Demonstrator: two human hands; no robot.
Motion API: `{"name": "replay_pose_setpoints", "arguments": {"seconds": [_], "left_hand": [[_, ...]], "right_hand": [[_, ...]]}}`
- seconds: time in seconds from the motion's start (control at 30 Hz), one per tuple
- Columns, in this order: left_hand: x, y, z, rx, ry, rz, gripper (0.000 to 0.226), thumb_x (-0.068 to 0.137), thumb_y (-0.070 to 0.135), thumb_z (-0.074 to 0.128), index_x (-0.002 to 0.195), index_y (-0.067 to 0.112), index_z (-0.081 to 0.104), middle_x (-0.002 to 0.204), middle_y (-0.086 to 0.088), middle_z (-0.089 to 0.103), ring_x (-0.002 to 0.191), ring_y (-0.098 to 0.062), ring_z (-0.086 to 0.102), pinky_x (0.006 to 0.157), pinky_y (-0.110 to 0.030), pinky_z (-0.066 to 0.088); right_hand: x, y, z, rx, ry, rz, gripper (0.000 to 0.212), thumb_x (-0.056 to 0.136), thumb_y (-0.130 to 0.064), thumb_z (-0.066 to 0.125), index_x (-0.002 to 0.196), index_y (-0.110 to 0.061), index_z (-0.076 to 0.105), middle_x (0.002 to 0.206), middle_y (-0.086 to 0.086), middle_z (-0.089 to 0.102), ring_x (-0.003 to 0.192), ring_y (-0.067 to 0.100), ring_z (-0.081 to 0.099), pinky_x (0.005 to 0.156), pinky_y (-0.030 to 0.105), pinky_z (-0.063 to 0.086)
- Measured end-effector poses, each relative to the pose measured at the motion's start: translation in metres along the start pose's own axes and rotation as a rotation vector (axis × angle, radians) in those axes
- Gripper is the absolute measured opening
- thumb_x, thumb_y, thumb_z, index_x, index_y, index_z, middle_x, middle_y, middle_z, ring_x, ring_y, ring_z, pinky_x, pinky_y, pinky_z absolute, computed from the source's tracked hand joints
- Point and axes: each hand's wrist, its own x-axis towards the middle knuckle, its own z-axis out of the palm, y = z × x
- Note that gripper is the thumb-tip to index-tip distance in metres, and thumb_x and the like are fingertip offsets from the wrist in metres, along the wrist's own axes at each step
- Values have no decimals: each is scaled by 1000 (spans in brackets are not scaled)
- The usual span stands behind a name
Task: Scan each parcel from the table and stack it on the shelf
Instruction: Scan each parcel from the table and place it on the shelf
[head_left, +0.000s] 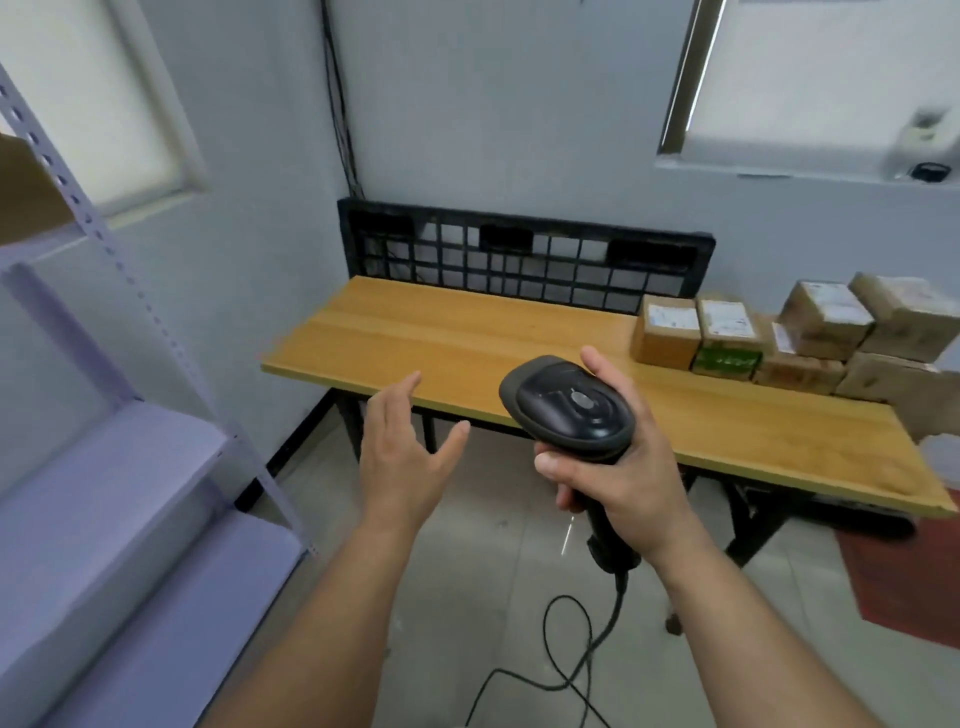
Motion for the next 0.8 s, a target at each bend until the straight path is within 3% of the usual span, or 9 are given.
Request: {"name": "replay_pose_setpoints", "arguments": {"seconds": [0.23, 0.4, 0.67, 0.8], "left_hand": [[19, 26, 68, -59, -102, 82, 67, 82, 31, 73, 140, 18, 41, 123, 10, 40, 112, -9, 43, 94, -31, 41], [48, 47, 124, -87, -184, 131, 66, 83, 33, 72, 139, 19, 40, 126, 5, 43, 116, -12, 43, 95, -28, 39], [104, 87, 205, -145, -281, 186, 65, 84, 35, 70, 140, 18, 40, 129, 0, 45, 116, -14, 44, 96, -28, 40], [120, 110, 243, -190, -330, 230, 64, 84, 34, 71, 139, 19, 41, 130, 0, 45, 116, -13, 44, 96, -27, 40]], "right_hand": [[8, 8, -61, -69, 153, 22, 87, 58, -30, 84, 130, -60, 44, 111, 19, 63, 53, 29, 63, 52, 43, 56], [35, 17, -105, -126, 242, 21, 89, 63, -12, 82, 134, -52, 44, 117, 17, 63, 53, 29, 64, 50, 36, 55], [78, 23, -168, -180, 366, 59, 88, 63, -11, 81, 133, -50, 44, 110, 20, 65, 51, 25, 62, 49, 33, 54], [82, 29, -198, -204, 437, 78, 88, 61, -18, 83, 131, -56, 45, 106, 18, 66, 49, 29, 61, 51, 40, 54]]}}
